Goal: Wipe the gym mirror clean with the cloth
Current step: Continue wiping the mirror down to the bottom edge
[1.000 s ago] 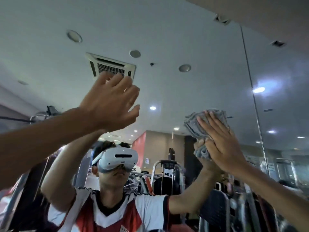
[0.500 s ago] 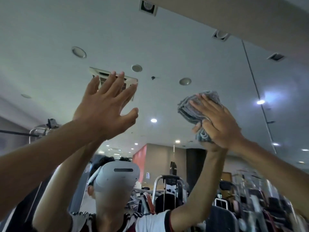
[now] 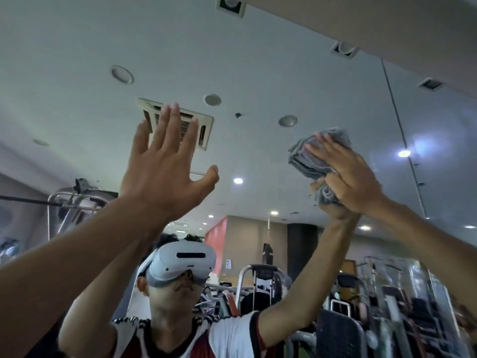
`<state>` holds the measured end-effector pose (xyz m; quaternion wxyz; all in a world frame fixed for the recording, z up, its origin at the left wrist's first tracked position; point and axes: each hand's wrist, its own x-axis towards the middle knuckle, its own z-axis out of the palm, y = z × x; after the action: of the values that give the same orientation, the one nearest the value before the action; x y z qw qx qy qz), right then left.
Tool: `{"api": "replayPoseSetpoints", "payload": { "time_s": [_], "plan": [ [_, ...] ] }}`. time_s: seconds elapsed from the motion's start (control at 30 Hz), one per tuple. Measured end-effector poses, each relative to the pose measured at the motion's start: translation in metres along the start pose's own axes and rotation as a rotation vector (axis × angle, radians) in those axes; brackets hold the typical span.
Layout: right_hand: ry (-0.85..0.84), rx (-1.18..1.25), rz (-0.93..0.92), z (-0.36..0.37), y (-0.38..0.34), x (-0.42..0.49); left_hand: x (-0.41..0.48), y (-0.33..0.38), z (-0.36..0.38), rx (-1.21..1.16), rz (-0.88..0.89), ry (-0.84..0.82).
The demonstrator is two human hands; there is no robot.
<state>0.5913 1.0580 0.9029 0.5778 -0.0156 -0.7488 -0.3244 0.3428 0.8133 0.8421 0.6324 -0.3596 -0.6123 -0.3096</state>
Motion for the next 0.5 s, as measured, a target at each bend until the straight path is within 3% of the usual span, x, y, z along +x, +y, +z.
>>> {"api": "replayPoseSetpoints", "payload": {
  "time_s": [0.13, 0.2, 0.27, 0.37, 0.43, 0.5],
  "plan": [
    [0.232, -0.047, 0.542, 0.001, -0.008, 0.067, 0.001, -0.009, -0.004, 0.025, 0.048, -0.017],
    [0.263, -0.099, 0.657, 0.010, -0.040, 0.109, 0.002, -0.024, -0.011, 0.044, 0.134, -0.008],
    [0.222, -0.089, 0.513, 0.023, -0.080, 0.129, -0.003, -0.041, -0.014, 0.079, 0.218, -0.012],
    [0.087, -0.076, 0.112, 0.042, -0.133, 0.107, -0.020, -0.059, -0.012, 0.060, 0.235, -0.009],
    [-0.050, -0.064, -0.172, 0.039, -0.132, 0.075, -0.026, -0.061, -0.009, 0.042, 0.208, 0.007],
    [-0.118, -0.119, -0.324, 0.024, -0.097, 0.053, -0.027, -0.061, -0.007, 0.044, 0.206, 0.022]
  ]
}}
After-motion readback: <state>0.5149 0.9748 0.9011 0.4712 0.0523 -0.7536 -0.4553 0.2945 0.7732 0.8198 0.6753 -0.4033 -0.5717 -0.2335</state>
